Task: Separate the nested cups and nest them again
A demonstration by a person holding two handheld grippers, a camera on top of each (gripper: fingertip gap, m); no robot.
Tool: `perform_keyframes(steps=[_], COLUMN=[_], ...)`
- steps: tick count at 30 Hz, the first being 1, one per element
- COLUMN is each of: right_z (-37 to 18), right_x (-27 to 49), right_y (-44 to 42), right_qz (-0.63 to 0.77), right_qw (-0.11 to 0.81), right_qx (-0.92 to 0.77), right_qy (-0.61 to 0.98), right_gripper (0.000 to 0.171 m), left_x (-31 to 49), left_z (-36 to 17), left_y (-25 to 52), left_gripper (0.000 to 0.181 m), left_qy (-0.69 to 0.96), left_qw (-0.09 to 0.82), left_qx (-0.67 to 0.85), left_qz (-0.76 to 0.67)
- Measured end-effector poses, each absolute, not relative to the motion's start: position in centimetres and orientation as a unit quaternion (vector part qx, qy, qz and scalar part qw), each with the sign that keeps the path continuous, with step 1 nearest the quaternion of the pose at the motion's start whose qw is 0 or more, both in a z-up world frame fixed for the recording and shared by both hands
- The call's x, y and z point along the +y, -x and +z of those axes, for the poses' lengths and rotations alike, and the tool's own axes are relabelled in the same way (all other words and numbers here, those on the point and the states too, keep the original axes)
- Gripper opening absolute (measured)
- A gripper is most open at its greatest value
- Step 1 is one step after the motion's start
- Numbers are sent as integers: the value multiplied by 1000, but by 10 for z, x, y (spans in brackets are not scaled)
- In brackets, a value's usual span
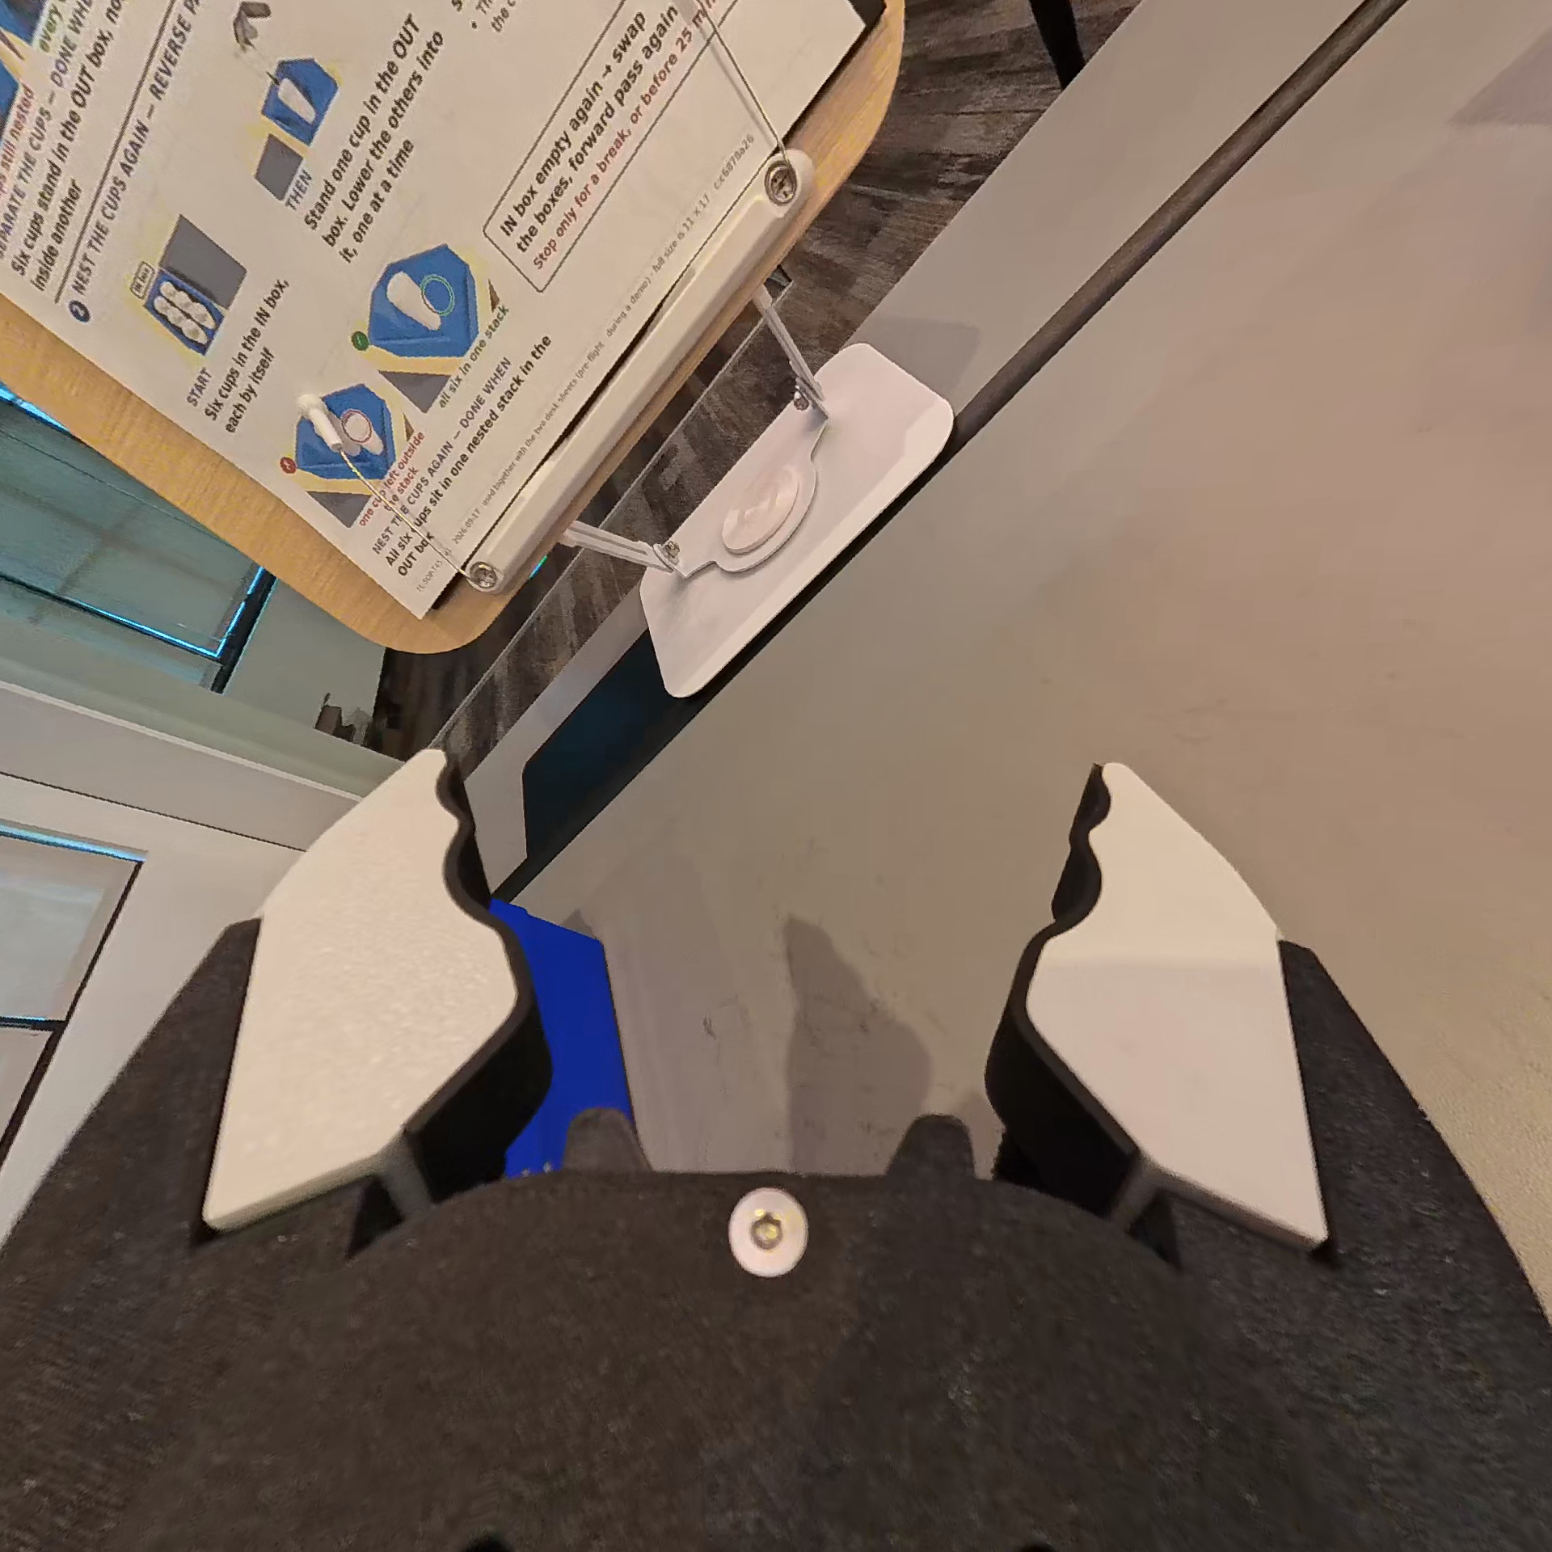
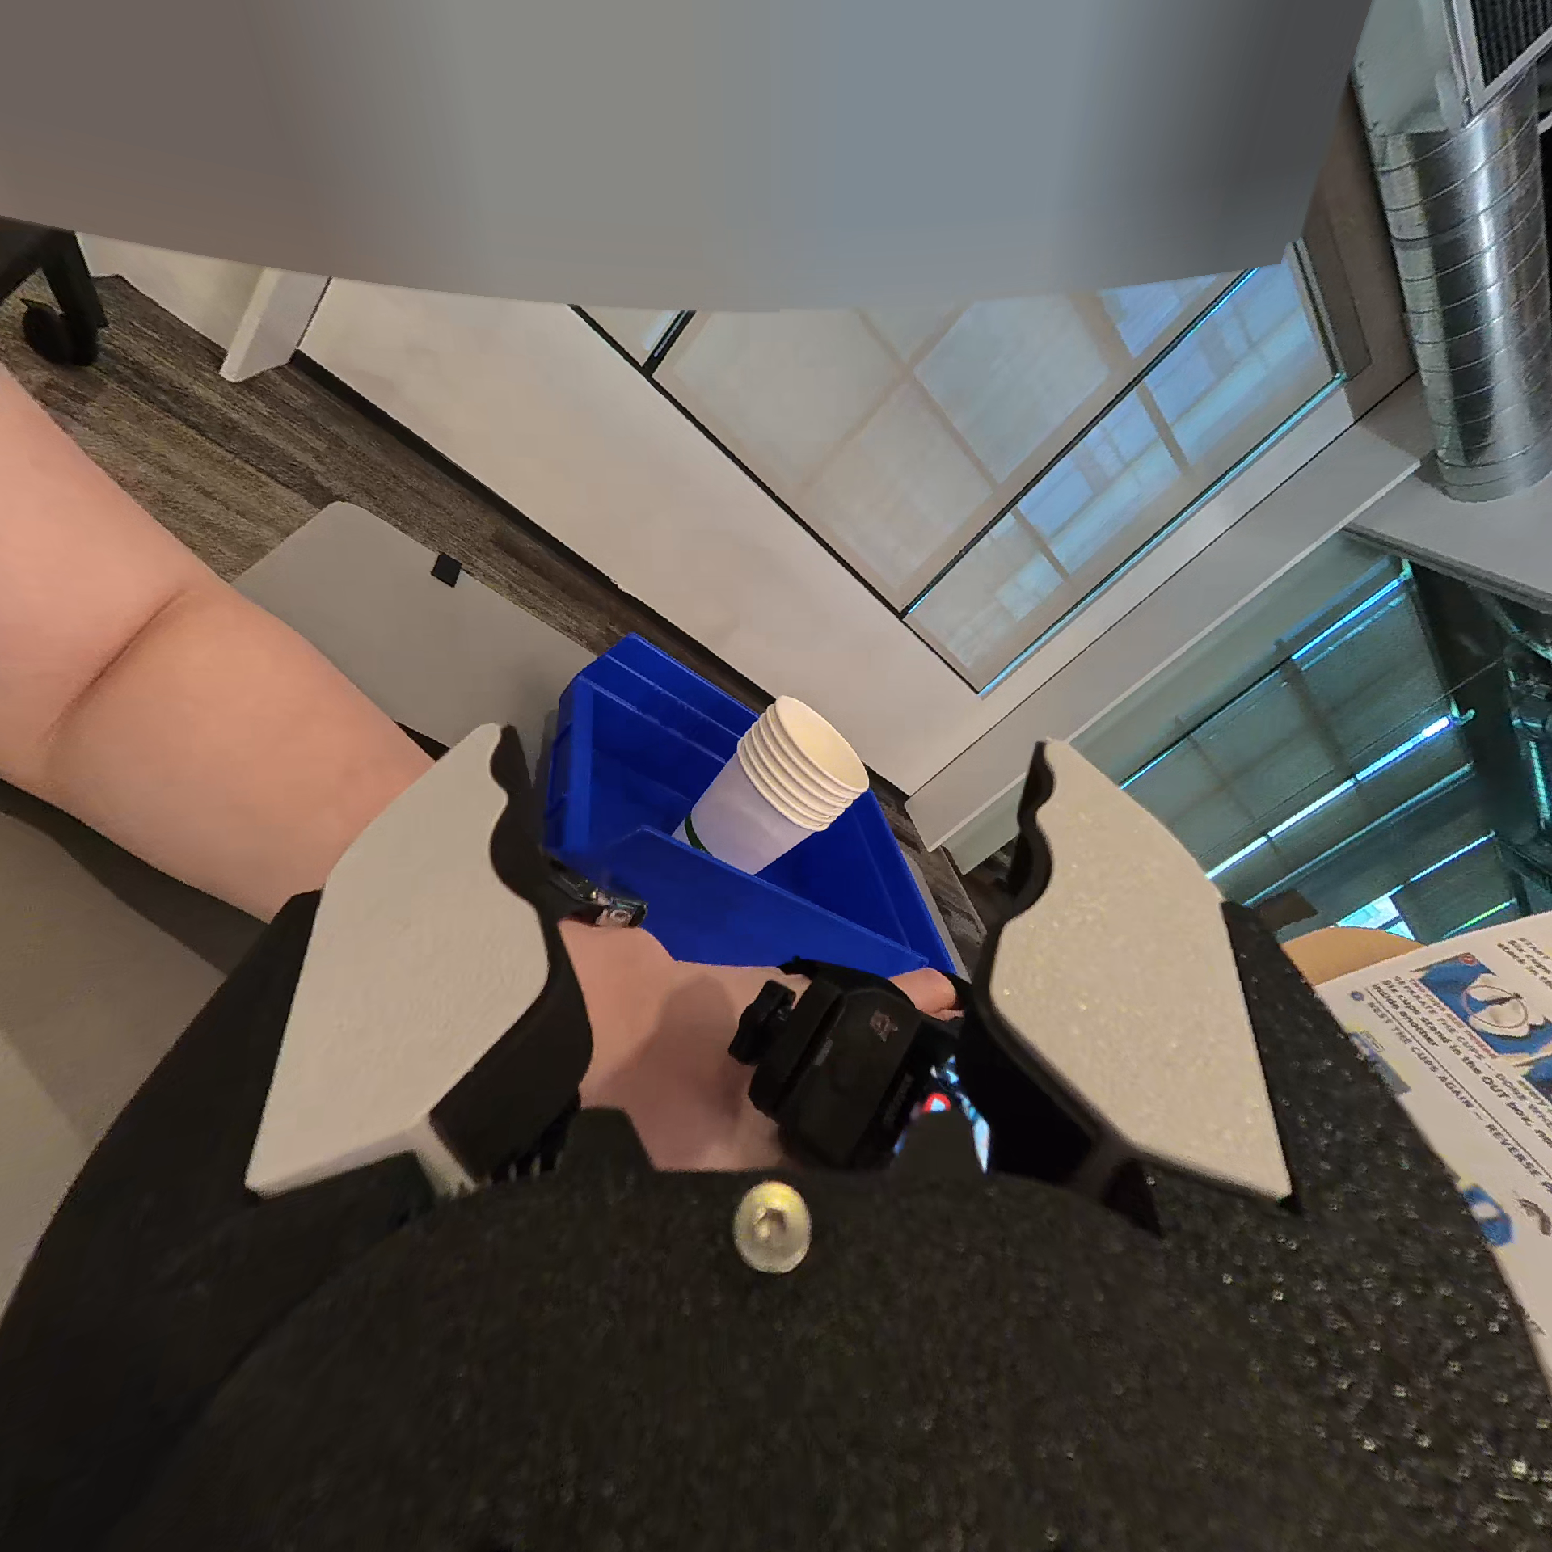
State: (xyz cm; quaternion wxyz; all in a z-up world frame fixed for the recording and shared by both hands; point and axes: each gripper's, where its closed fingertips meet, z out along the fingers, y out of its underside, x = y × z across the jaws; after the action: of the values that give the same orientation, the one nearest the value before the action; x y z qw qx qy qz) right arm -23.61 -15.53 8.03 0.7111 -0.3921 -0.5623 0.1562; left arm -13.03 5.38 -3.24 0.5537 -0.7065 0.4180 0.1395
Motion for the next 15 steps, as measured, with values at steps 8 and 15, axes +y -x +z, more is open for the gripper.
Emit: perform_keyframes(steps=[8, 15], right_z=[75, 87], right_x=[-151, -162], right_y=[238, 237], right_qz=[152, 145], right_qw=[704, 712], right_qx=[-566, -567], right_qy=[402, 387], right_gripper=[109, 108], left_x=[56, 58], left_z=[-38, -41], left_y=[132, 135], left_gripper=[131, 131], left_qy=[713, 725], left_qw=[545, 536], left_qx=[419, 415], left_qz=[138, 122])
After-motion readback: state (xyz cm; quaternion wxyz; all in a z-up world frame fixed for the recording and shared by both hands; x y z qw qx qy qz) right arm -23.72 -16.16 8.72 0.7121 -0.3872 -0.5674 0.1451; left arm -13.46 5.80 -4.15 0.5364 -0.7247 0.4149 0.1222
